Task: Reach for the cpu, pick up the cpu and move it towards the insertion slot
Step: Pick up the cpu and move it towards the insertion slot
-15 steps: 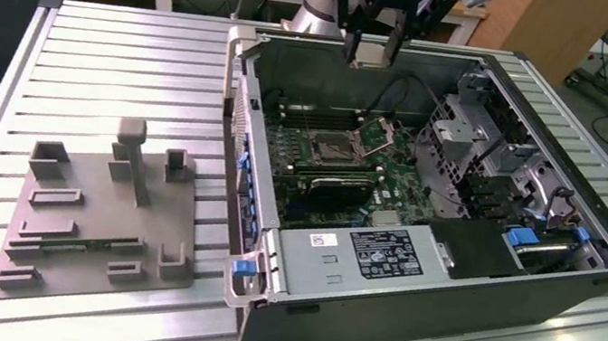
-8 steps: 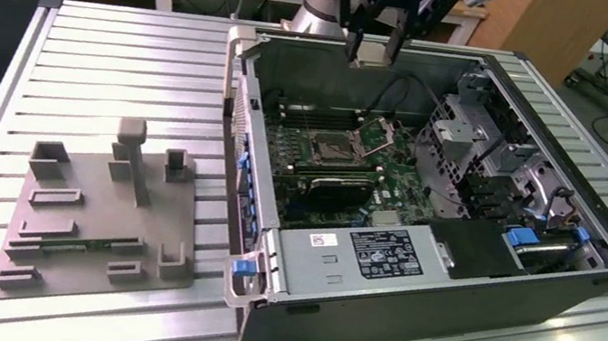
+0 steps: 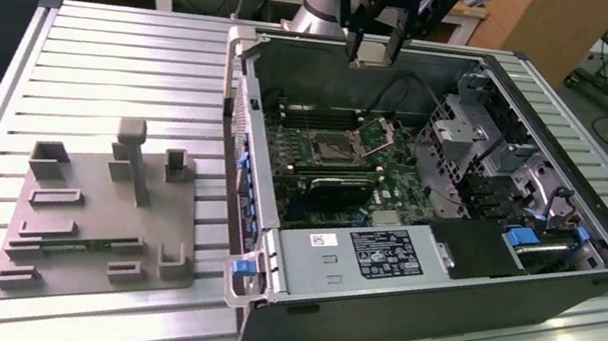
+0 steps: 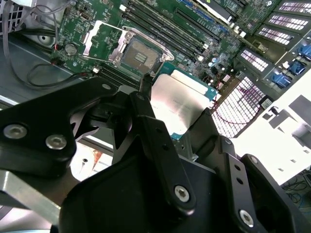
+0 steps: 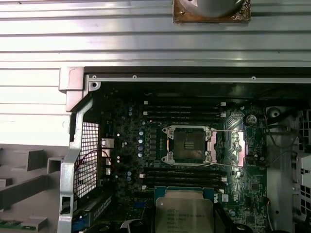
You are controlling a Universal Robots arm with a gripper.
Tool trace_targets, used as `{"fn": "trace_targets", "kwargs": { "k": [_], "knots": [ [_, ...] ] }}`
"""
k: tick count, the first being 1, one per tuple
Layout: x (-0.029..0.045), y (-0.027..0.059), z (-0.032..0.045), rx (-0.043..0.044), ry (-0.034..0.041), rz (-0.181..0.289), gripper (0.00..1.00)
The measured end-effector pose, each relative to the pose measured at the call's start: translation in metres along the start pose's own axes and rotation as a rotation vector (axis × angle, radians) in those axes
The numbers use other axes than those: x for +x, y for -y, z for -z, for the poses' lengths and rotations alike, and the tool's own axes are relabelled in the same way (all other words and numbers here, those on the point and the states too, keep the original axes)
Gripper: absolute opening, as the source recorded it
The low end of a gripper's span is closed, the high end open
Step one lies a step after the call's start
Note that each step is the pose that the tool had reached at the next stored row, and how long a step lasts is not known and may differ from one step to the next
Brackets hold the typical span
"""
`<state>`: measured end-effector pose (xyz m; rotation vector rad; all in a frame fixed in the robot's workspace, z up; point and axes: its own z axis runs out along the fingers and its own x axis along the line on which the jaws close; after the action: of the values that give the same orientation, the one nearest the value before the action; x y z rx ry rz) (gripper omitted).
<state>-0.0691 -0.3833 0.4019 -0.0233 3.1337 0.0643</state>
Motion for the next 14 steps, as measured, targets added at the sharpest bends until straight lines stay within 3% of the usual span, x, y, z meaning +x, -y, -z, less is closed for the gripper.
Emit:
{"fn": "trace_targets", "kwargs": {
  "k": [14],
  "knots": [
    [-0.0003, -0.0041, -0.0005, -0.0001, 0.0, 0.0, 0.55]
  ]
}}
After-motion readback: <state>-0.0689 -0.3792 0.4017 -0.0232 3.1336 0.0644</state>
